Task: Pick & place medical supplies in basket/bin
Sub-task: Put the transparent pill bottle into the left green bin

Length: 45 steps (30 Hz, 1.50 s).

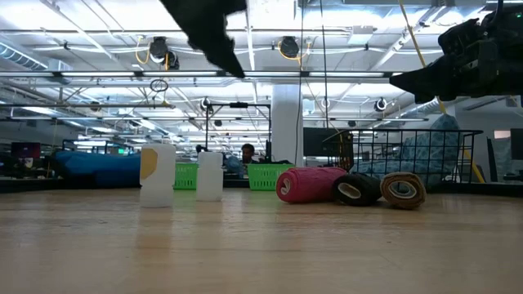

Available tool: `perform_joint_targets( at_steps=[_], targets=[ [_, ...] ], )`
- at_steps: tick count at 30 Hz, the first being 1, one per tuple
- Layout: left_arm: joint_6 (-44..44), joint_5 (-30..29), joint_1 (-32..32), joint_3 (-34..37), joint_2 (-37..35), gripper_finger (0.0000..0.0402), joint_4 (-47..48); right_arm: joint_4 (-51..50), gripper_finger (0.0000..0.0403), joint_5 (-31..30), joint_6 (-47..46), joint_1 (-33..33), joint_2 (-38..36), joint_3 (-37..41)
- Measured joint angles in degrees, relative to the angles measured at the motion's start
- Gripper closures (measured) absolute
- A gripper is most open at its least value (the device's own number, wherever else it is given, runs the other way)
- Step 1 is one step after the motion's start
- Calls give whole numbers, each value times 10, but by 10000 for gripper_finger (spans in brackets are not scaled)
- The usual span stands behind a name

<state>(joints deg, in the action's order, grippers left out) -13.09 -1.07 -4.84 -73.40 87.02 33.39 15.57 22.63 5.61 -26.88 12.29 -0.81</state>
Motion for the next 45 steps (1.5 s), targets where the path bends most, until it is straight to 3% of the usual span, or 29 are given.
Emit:
perform_joint_targets(
  at_steps=[6,17,35,45],
  targets=[
    [62,13,67,-37,32,128,70,0,396,0,0,0,0,0],
    [181,-6,74,-37,110,128,120,0,396,0,0,0,0,0],
    [214,-5,74,-34,170,128,132,0,397,0,0,0,0,0],
    [209,0,67,-6,170,128,89,0,396,0,0,0,2,0]
  ],
)
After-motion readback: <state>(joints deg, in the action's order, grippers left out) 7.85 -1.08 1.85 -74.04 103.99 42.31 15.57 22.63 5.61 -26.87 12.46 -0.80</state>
